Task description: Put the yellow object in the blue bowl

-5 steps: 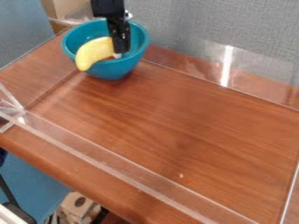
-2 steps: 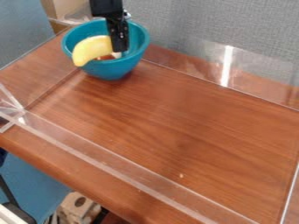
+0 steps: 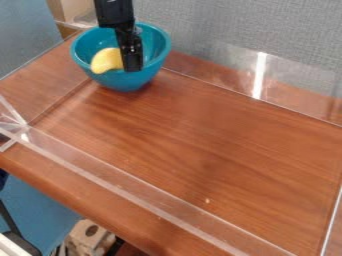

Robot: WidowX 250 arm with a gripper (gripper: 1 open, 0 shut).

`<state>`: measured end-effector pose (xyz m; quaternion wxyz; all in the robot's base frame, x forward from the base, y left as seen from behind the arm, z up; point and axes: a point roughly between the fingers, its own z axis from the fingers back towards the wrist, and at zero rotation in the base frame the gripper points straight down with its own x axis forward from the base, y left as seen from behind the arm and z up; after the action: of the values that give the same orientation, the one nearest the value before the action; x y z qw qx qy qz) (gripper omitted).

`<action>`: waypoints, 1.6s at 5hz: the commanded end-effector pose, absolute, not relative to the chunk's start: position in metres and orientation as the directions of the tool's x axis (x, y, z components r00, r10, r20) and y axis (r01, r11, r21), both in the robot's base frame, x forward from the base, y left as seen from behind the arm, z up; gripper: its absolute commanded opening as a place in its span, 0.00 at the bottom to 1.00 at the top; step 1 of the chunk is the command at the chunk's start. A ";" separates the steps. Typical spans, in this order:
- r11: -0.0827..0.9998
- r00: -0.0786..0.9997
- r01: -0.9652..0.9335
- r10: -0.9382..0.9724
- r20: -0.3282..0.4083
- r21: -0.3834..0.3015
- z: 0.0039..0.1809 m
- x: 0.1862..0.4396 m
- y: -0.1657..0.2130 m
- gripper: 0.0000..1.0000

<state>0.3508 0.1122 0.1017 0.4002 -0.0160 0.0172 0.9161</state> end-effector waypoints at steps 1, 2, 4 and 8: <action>-0.651 -0.646 -0.758 0.758 -0.086 -0.044 0.143 0.366 0.108 1.00; -0.634 -0.630 -0.772 0.772 -0.087 -0.039 0.148 0.375 0.107 1.00; -0.659 -0.654 -0.752 0.751 -0.088 -0.036 0.159 0.381 0.093 0.00; -0.594 -0.592 -0.804 0.803 -0.072 -0.012 0.149 0.374 0.083 0.00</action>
<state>0.3703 0.0862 0.1249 0.4459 -0.0073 0.0350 0.8944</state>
